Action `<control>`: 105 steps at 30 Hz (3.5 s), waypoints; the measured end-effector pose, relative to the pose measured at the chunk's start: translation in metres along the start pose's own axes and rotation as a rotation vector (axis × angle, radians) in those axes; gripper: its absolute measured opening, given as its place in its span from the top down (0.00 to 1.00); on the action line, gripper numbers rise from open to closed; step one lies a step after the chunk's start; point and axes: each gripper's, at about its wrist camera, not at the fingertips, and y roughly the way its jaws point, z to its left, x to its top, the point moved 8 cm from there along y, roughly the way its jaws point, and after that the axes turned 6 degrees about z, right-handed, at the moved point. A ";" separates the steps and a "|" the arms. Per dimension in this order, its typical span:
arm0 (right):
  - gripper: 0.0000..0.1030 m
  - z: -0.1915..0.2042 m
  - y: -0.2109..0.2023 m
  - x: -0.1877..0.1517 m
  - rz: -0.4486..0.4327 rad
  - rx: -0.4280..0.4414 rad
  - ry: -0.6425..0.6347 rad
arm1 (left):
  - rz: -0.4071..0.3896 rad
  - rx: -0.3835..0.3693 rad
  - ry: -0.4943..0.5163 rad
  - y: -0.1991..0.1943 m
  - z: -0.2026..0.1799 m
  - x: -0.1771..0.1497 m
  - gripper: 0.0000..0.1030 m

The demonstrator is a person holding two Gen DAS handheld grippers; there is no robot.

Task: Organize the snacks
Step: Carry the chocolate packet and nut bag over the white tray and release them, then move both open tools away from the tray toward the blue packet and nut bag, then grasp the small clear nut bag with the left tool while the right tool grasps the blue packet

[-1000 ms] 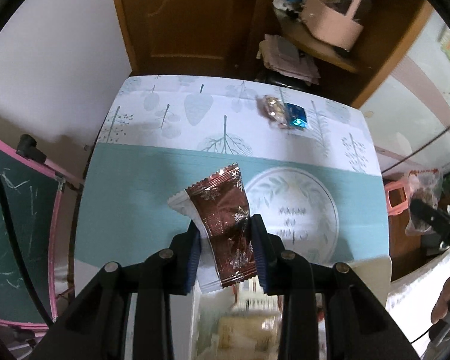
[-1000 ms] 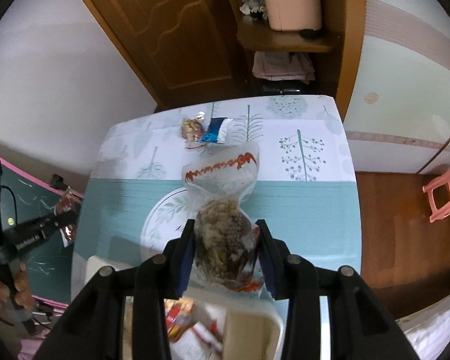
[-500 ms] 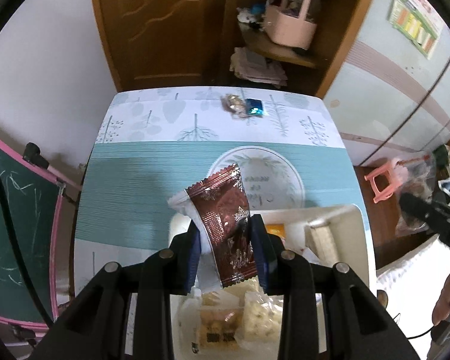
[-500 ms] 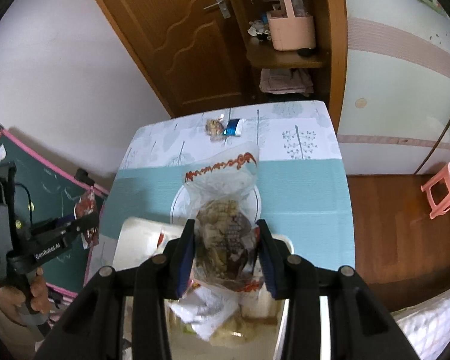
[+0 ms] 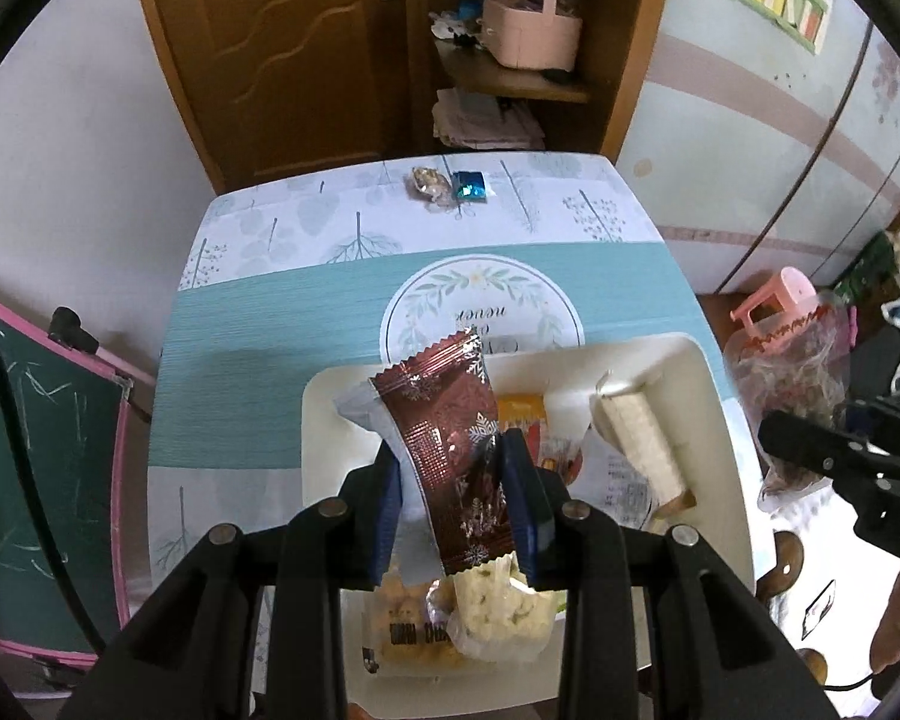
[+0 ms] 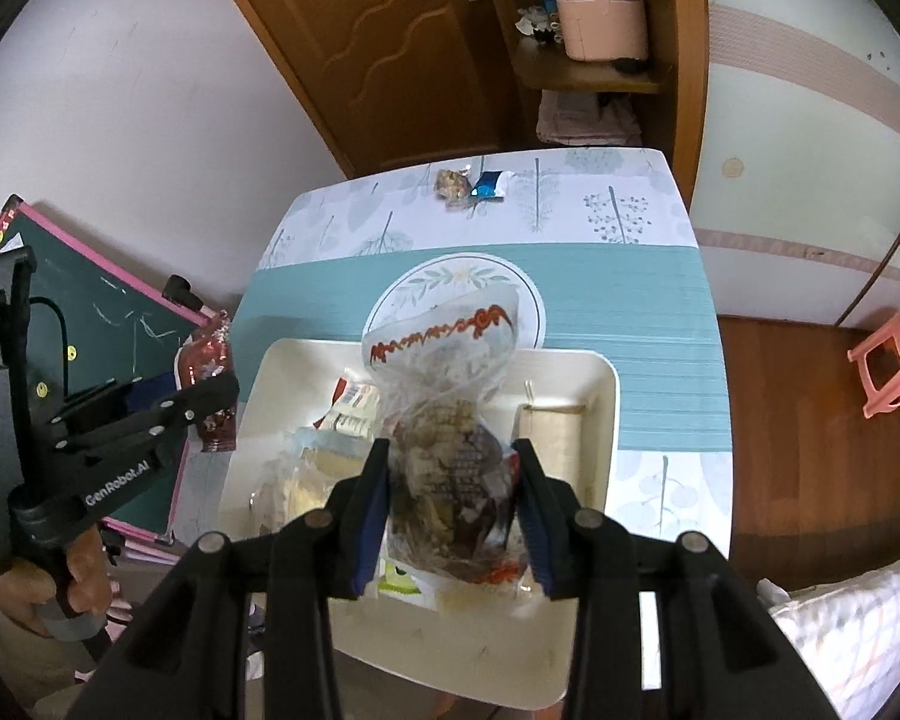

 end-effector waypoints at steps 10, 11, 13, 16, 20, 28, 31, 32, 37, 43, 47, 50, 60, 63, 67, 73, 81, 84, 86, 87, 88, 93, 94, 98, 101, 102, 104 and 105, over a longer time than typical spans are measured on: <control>0.62 0.006 0.001 -0.007 0.010 -0.016 -0.023 | 0.041 0.022 0.037 0.010 -0.007 -0.011 0.71; 0.62 0.007 0.002 -0.007 0.012 -0.018 -0.023 | 0.047 0.025 0.043 0.012 -0.007 -0.012 0.71; 0.62 0.008 0.005 -0.006 0.020 -0.023 -0.020 | 0.055 0.031 0.049 0.014 -0.007 -0.012 0.71; 0.62 0.008 0.009 -0.005 0.030 -0.028 -0.007 | 0.068 0.034 0.051 0.018 -0.005 -0.013 0.70; 0.62 0.011 0.010 -0.001 0.020 -0.033 -0.007 | 0.084 0.039 0.051 0.023 -0.003 -0.013 0.70; 0.62 0.019 0.006 0.010 -0.006 -0.046 -0.019 | 0.086 0.008 0.023 0.024 0.000 -0.009 0.14; 0.62 0.020 0.007 0.010 -0.003 -0.050 -0.017 | 0.110 0.000 0.014 0.028 0.001 -0.011 0.14; 0.62 0.020 0.008 0.010 0.002 -0.050 -0.015 | 0.115 -0.003 0.009 0.028 0.001 -0.012 0.14; 0.62 0.017 0.011 0.007 0.022 -0.049 -0.007 | 0.108 -0.003 -0.008 0.026 0.002 -0.014 0.14; 0.62 0.016 0.016 0.003 0.044 -0.049 -0.004 | 0.088 -0.002 -0.022 0.019 0.004 -0.013 0.14; 0.62 0.015 0.021 -0.002 0.062 -0.050 -0.005 | 0.082 -0.006 -0.026 0.016 0.003 -0.012 0.14; 0.61 0.014 0.024 -0.004 0.077 -0.052 -0.008 | 0.082 -0.005 -0.021 0.016 0.001 -0.012 0.14; 0.47 0.013 0.035 -0.003 0.102 -0.051 0.006 | 0.079 -0.034 -0.028 0.018 -0.002 -0.004 0.08; 0.46 0.011 0.039 -0.001 0.110 -0.048 0.013 | 0.087 -0.046 -0.033 0.022 -0.001 -0.001 0.07; 0.46 0.008 0.045 0.003 0.120 -0.045 0.024 | 0.100 -0.054 -0.030 0.028 0.000 0.005 0.04; 0.46 0.004 0.056 0.013 0.136 -0.046 0.036 | 0.116 -0.049 -0.011 0.039 0.002 0.018 0.04; 0.46 -0.006 0.061 0.049 0.129 -0.061 0.044 | 0.097 -0.020 0.083 0.044 0.007 0.067 0.04; 0.46 -0.011 0.057 0.074 0.108 -0.079 0.035 | 0.062 0.001 0.110 0.039 0.014 0.100 0.04; 0.46 -0.014 0.053 0.095 0.091 -0.084 0.033 | 0.039 0.015 0.121 0.036 0.018 0.126 0.04; 0.46 -0.016 0.050 0.110 0.078 -0.091 0.029 | 0.028 0.020 0.123 0.035 0.021 0.139 0.04; 0.46 -0.018 0.048 0.122 0.067 -0.097 0.024 | 0.017 0.023 0.126 0.035 0.024 0.153 0.04; 0.46 -0.027 0.048 0.187 0.026 -0.134 0.013 | -0.016 0.058 0.121 0.045 0.035 0.217 0.04; 0.46 -0.028 0.049 0.197 0.023 -0.136 0.015 | -0.021 0.066 0.119 0.049 0.037 0.229 0.04; 0.46 -0.035 0.063 0.243 0.014 -0.137 0.034 | -0.013 0.097 0.108 0.081 0.046 0.269 0.04; 0.46 -0.042 0.089 0.273 0.036 -0.120 0.064 | 0.026 0.077 0.061 0.121 0.053 0.293 0.04; 0.46 -0.042 0.099 0.280 0.046 -0.116 0.069 | 0.035 0.067 0.050 0.132 0.054 0.298 0.04; 0.46 -0.046 0.120 0.291 0.072 -0.110 0.085 | 0.056 0.049 0.025 0.160 0.058 0.306 0.04; 0.46 -0.048 0.136 0.297 0.091 -0.102 0.093 | 0.068 0.036 0.014 0.173 0.061 0.309 0.04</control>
